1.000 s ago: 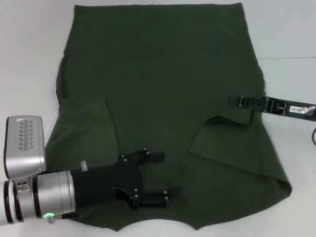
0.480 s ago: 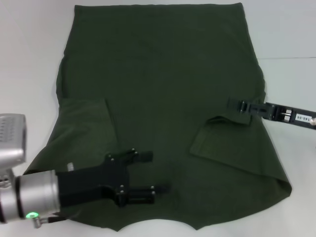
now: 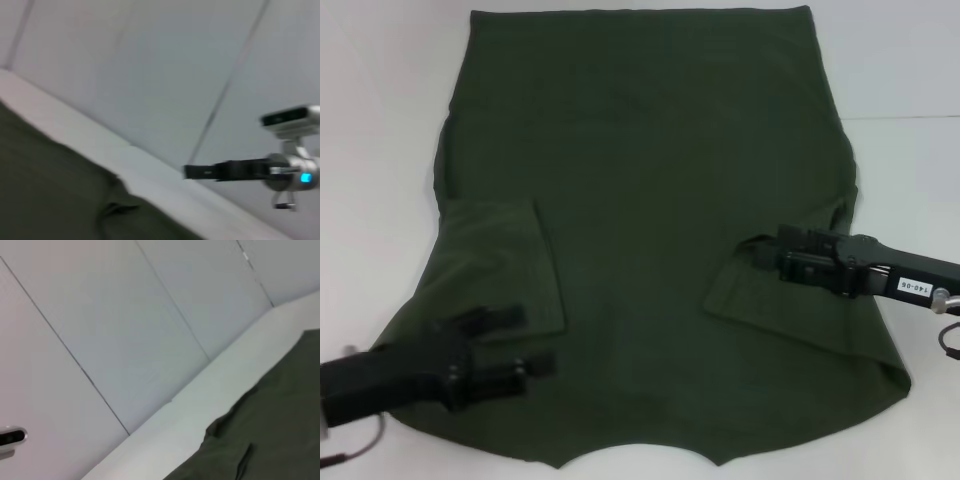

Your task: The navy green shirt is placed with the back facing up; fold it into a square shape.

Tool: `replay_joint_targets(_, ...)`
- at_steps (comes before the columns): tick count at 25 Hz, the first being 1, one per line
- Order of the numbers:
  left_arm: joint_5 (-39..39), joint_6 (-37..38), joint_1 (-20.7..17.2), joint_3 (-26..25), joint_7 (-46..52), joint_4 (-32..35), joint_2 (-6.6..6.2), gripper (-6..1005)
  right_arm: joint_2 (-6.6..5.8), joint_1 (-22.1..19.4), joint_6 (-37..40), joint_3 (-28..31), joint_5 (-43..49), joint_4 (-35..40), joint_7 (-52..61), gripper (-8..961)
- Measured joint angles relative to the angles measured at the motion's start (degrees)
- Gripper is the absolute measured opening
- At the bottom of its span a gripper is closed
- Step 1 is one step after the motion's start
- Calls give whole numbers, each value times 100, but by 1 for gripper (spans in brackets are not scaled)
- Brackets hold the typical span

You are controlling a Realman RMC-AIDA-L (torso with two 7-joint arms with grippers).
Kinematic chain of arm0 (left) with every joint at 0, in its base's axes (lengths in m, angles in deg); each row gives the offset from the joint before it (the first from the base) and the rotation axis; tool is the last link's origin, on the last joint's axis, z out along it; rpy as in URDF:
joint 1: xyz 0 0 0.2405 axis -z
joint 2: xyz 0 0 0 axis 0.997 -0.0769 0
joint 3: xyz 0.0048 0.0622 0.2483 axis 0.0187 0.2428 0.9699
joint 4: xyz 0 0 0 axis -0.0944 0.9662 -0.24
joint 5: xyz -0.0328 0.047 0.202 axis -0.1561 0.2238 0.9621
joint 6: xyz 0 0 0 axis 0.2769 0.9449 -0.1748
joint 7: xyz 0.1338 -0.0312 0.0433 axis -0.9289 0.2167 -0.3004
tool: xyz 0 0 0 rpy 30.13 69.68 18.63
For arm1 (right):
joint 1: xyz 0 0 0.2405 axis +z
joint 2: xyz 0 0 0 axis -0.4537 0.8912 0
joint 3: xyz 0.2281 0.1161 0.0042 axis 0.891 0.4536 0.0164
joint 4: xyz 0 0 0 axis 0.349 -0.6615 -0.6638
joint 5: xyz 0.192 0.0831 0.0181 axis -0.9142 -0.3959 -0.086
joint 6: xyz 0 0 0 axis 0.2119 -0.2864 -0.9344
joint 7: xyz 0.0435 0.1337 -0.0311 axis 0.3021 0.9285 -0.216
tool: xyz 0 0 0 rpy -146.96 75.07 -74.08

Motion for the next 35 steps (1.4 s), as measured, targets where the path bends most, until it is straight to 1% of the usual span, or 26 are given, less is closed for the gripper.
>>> replay_joint_targets(4,295,-305,-220,-549,49,231,-35,948,19,33,-31,-4,-48,-66,-64,932)
replay_joint_targets(7,504,-508,-369,-799,56,348,-52,947,21,59,-31,-2,-52,-77,-68,931)
replay_joint_targets(11,582,-641,-542,-1003,53,392,-94,947,21,72,-41,10,-112,-81,-70,930)
replay_joint_targets(17,592,-783,-729,-1300,11,403,-117,948,21,82,-49,3,-128,-81,-73,930)
replay_joint_targets(22,594,-1084,-822,-1373,5,388,-107,948,13,85,-49,-10,-129,-81,-75,929)
replay_joint_targets(30,748,-1737,-897,-1355,13,320,-42,948,10,106,-10,-76,-116,-81,-118,929)
replay_joint_targets(32,774,-1792,-908,-1344,14,292,-34,948,0,120,80,-191,-104,-81,-214,928)
replay_joint_targets(35,817,-1789,-916,-1340,13,271,-32,948,-38,156,327,-563,-95,-72,-388,928)
